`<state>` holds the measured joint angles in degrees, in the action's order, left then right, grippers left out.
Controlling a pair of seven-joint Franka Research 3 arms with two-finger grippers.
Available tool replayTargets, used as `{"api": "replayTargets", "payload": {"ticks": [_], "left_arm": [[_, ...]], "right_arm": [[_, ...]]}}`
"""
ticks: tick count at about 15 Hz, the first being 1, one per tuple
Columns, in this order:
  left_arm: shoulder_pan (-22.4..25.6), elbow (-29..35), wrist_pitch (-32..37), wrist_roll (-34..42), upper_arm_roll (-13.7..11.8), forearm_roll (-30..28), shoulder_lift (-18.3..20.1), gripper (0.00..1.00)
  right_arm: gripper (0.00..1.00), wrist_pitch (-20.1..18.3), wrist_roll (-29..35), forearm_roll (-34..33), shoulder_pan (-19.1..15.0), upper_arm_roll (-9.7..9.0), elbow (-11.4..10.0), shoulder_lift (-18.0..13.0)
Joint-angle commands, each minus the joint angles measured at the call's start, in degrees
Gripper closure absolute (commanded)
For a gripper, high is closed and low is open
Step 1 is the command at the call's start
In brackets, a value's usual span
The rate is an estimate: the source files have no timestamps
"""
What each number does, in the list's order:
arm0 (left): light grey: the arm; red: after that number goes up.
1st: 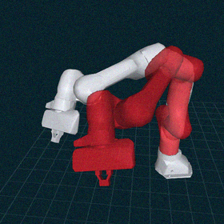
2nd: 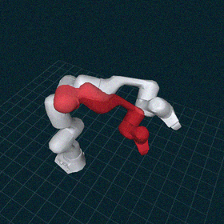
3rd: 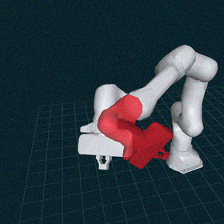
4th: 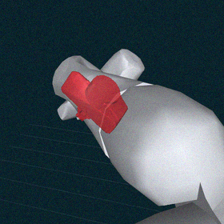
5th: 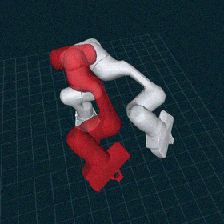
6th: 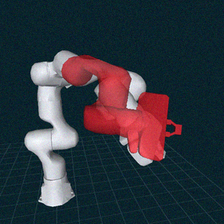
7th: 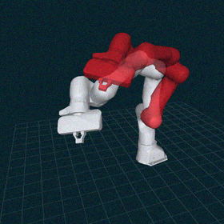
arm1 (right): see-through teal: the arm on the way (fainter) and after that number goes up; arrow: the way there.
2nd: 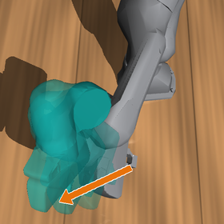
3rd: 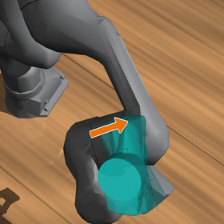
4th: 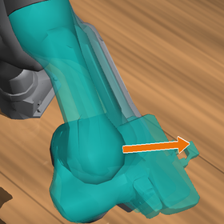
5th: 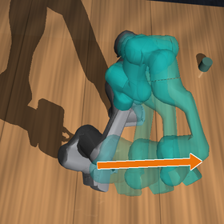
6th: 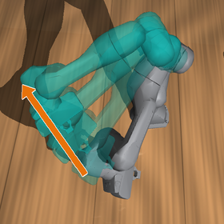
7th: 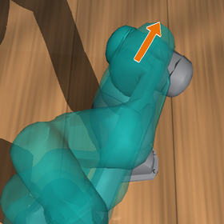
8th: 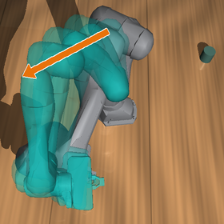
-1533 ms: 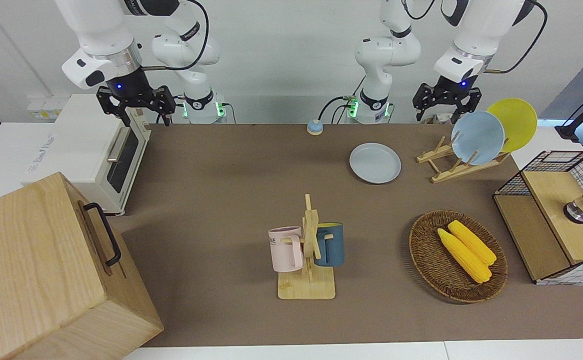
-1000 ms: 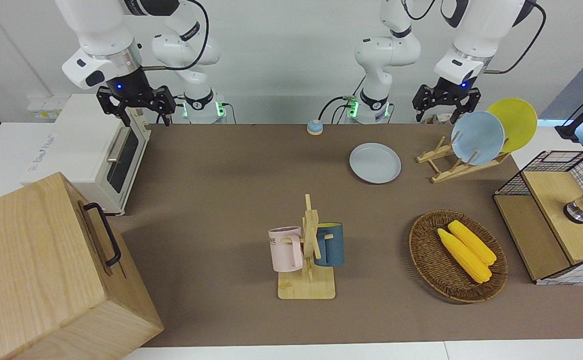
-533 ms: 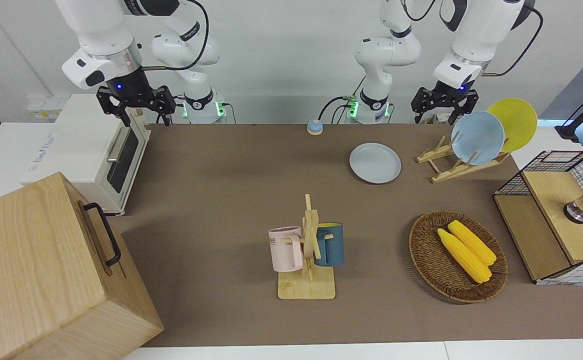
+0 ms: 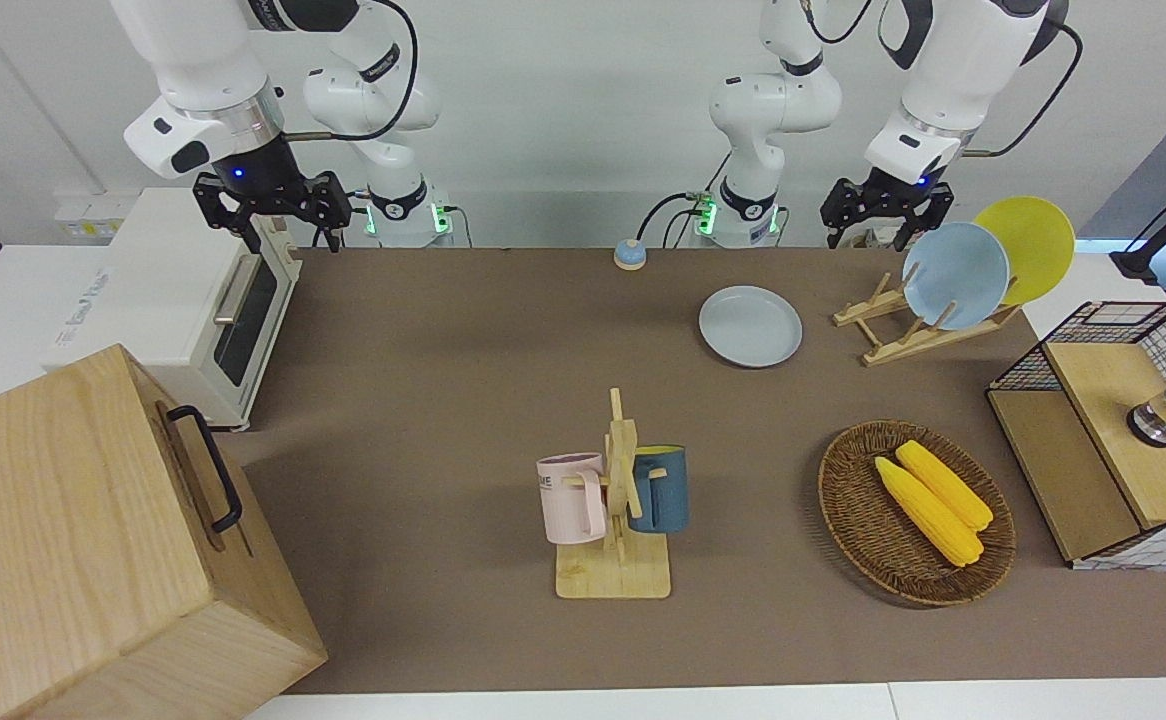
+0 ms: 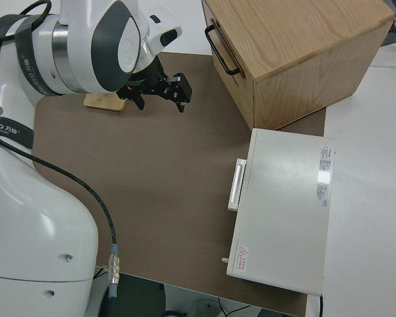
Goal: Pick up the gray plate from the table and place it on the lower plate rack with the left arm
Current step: 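Move the left gripper toward the gray plate on the table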
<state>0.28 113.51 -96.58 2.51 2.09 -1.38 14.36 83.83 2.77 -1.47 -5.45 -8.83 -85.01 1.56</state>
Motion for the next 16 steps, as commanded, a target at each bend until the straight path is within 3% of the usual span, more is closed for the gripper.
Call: {"api": "replayTargets", "payload": {"ticks": [1, 7, 16], "left_arm": [[-0.28, 5.39, -2.02, -0.58, -0.77, -0.73, 2.77, 0.0], [-0.28, 16.72, -10.89, -2.42, -0.6, -0.73, 7.95, 0.0], [-0.37, 28.86, -23.28, -2.42, -0.6, -0.64, 9.45, 0.0]], "right_arm": [[0.017, -0.34, 0.22, 0.16, 0.26, 0.22, 0.29, 0.11], [0.017, -0.34, 0.22, 0.16, 0.26, 0.22, 0.29, 0.11], [0.017, -0.34, 0.22, 0.16, 0.26, 0.22, 0.29, 0.11]]}}
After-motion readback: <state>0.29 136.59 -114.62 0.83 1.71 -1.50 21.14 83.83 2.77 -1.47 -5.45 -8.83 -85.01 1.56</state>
